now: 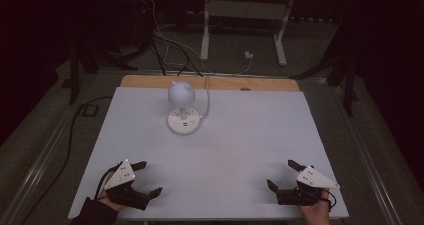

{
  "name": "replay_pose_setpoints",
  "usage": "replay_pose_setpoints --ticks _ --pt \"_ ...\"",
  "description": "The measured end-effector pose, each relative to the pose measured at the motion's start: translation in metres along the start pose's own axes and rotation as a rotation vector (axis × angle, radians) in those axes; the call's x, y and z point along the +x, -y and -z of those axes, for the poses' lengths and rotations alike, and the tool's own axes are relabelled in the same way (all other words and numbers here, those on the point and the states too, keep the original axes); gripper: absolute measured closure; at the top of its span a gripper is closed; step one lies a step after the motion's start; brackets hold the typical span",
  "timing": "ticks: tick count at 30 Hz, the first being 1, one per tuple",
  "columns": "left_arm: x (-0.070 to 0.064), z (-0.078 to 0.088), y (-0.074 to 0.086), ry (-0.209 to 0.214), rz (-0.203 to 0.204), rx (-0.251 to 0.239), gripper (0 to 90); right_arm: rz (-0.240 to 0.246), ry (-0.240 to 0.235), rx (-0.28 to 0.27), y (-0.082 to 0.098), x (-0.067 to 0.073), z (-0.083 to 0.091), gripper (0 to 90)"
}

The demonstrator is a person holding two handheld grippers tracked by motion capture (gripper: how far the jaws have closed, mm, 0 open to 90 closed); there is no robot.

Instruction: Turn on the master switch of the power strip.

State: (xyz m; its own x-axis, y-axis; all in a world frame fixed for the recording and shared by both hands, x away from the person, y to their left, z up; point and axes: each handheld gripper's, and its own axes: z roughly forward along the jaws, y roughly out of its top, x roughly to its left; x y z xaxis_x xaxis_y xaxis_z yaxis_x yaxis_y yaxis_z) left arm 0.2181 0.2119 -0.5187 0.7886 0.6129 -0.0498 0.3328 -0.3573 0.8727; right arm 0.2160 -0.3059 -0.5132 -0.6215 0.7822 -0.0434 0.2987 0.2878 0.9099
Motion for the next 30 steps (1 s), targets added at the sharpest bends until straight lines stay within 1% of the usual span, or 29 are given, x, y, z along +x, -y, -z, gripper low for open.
replay_pose_setpoints --ticks 4,8,15,19,22,24,30 --pt "-0.0011 -0.0012 -0.0001 0.0 -0.008 0.008 0.0 0.002 0.005 -0.006 -0.0008 0.0003 0.0014 0.0" --pt "-0.0007 -0.0011 0.0002 0.0 -0.005 0.009 0.0 0.012 0.006 0.0 -0.0013 0.002 0.001 0.0" --pt "-0.0003 -0.0015 0.0004 -0.002 -0.007 0.014 0.0 0.004 0.0 0.005 -0.0012 0.0023 0.0003 0.0" --pt "-0.0003 -0.0017 0.0006 0.004 -0.005 0.013 0.0 -0.001 -0.009 0.006 -0.0016 0.0025 0.0004 0.0" --pt "-0.0001 -0.002 0.0012 0.013 -0.001 0.013 0.1 0.003 -0.009 0.008 -0.0021 0.0033 -0.0001 0.0" --pt "-0.0007 -0.002 0.0011 0.016 -0.007 0.014 0.1 0.01 -0.008 0.007 -0.0024 0.0041 -0.0001 0.0" --pt "-0.002 -0.0024 0.0001 0.018 -0.013 0.008 0.1 0.001 -0.007 -0.011 -0.0034 0.0033 0.0015 0.0"
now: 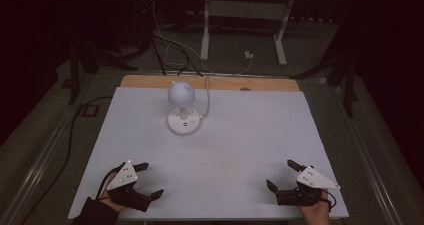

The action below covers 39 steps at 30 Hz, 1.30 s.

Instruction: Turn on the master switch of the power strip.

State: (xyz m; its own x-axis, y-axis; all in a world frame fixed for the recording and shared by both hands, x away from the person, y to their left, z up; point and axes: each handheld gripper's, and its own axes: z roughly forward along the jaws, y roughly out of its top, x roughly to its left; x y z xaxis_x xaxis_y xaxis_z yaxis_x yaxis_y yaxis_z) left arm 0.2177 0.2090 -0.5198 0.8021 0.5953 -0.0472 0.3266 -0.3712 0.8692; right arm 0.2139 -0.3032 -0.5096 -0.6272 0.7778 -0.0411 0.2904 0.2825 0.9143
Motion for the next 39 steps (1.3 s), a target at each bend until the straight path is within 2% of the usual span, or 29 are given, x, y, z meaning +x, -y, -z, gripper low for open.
replay_pose_setpoints --ticks 4,11,23,33,39 --pt "0.0 0.001 -0.001 -0.004 0.002 -0.007 0.0 -0.004 -0.001 -0.002 0.0 0.0 0.0 0.0" --pt "-0.002 0.0 -0.005 0.013 -0.002 -0.001 0.0 -0.026 0.002 -0.006 0.0 -0.001 -0.001 0.0" --pt "-0.002 0.003 -0.02 0.036 0.004 -0.049 0.1 -0.019 -0.011 -0.001 -0.001 0.0 -0.004 0.0" --pt "-0.005 0.0 -0.033 0.042 -0.01 -0.055 0.0 -0.026 -0.015 -0.017 -0.002 -0.001 -0.004 0.0" --pt "-0.006 -0.007 -0.046 0.046 -0.019 -0.055 0.0 -0.021 -0.008 -0.032 -0.002 0.0 -0.002 0.0"
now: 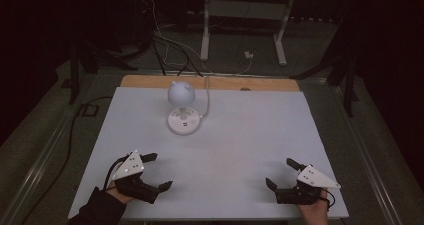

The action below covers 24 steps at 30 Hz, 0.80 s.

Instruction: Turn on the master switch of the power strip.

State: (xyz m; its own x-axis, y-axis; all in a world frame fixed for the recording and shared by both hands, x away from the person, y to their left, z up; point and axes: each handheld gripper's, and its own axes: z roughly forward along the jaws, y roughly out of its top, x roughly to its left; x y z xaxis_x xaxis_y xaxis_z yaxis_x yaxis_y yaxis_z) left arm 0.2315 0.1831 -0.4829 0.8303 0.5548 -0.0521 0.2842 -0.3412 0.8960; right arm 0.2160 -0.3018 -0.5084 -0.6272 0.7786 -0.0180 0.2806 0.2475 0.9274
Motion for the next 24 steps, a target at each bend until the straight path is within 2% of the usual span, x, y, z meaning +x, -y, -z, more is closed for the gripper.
replay_pose_setpoints --ticks 10,14,15,18,24 --pt "0.002 -0.016 -0.016 0.019 0.011 0.008 0.0 -0.003 -0.004 -0.003 0.0 0.0 0.001 0.0" --pt "0.002 -0.023 -0.021 0.01 0.005 0.016 0.0 -0.004 -0.004 -0.004 0.0 0.0 0.001 0.0" --pt "0.003 -0.025 -0.023 -0.003 0.004 0.018 0.0 -0.004 -0.004 -0.004 0.0 0.0 0.001 0.0" --pt "0.006 -0.029 -0.026 -0.016 0.018 0.011 0.1 -0.005 -0.006 -0.003 0.001 0.0 0.001 0.0" --pt "0.009 -0.037 -0.032 -0.025 0.015 0.019 0.1 -0.006 -0.007 -0.002 0.001 0.0 0.001 0.0"
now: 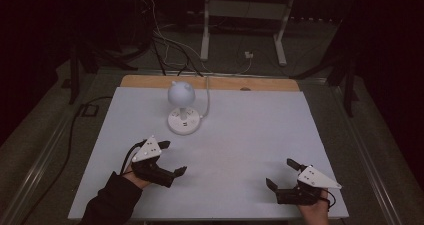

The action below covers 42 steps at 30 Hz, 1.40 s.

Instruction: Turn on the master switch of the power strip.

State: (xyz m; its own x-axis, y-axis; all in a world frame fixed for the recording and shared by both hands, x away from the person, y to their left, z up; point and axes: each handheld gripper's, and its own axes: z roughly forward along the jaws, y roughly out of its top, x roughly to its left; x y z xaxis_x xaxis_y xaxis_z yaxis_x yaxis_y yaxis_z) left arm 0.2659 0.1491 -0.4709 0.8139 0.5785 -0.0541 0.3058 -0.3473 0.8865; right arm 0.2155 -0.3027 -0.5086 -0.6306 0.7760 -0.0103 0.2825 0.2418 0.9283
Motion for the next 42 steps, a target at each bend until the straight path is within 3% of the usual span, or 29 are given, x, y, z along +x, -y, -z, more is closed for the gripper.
replay_pose_setpoints --ticks 14,29,31,33,42 --pt "0.003 -0.02 -0.014 -0.02 0.005 0.001 0.1 -0.004 -0.002 -0.001 0.0 0.0 0.0 0.0" --pt "0.007 -0.037 -0.025 -0.099 0.012 -0.011 0.1 -0.01 -0.006 -0.005 0.0 0.0 0.0 0.0" --pt "0.007 -0.041 -0.027 -0.126 0.013 -0.013 0.1 -0.01 -0.007 -0.007 0.0 0.0 0.001 0.0" --pt "0.007 -0.042 -0.028 -0.124 0.018 -0.014 0.1 -0.009 -0.007 -0.006 0.0 0.0 0.001 0.0" --pt "0.009 -0.056 -0.037 -0.209 0.044 -0.015 0.1 -0.011 -0.009 -0.008 0.0 -0.001 0.001 0.0"
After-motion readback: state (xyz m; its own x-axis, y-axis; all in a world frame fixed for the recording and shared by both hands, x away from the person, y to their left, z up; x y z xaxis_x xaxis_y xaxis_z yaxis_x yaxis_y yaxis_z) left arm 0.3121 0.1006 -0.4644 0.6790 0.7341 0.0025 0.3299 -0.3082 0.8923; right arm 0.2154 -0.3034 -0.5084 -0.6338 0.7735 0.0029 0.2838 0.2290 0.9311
